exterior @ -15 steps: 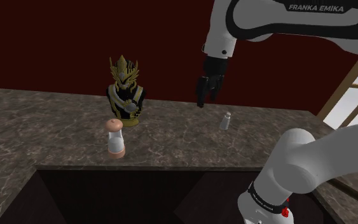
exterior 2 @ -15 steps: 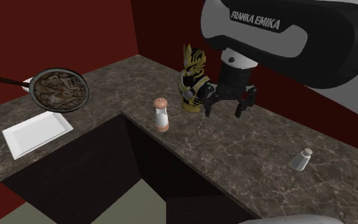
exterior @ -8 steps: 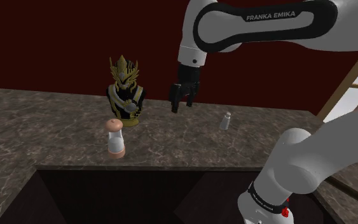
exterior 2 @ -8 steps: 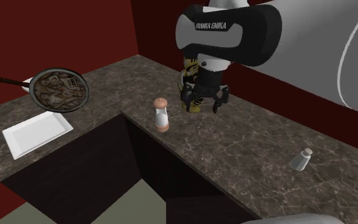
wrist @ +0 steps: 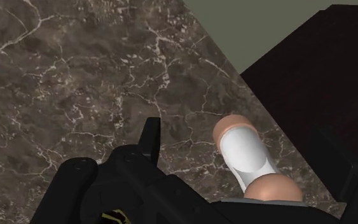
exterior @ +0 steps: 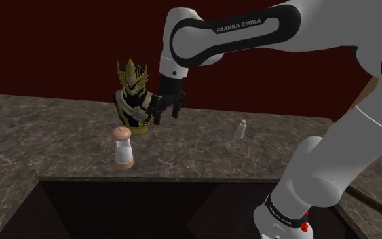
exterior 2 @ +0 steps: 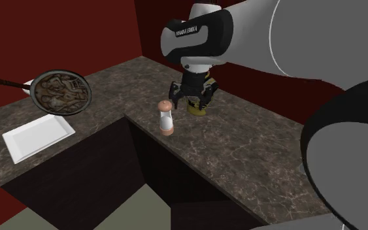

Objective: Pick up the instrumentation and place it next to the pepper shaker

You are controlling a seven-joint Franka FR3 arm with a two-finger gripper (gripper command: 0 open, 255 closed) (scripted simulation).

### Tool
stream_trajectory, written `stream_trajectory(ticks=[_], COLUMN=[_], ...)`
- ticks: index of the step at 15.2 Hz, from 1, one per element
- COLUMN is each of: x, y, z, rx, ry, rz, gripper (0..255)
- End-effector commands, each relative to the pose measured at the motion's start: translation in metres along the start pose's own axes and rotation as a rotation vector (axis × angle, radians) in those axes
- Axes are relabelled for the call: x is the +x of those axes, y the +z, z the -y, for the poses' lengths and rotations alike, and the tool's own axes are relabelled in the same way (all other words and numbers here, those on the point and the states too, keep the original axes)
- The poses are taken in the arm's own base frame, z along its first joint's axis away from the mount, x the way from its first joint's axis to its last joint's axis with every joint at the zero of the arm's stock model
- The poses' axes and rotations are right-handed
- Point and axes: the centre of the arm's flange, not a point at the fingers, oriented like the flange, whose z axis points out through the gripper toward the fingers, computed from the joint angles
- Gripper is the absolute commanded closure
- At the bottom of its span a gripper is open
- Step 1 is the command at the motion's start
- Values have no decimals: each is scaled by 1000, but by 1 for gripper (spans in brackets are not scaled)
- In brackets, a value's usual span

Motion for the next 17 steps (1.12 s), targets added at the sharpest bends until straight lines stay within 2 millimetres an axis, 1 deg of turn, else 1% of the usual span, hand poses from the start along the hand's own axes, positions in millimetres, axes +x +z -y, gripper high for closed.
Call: stream_trajectory(ticks=[1,10,11,17], x=[21,109,113,115], y=[13,59,61,93], z=[14,71,74,75], rx=[6,25,26,26], ry=[-4,-23,-24,-24], rz=[-8,-40,-42,-42], gripper=[0,0,0,0])
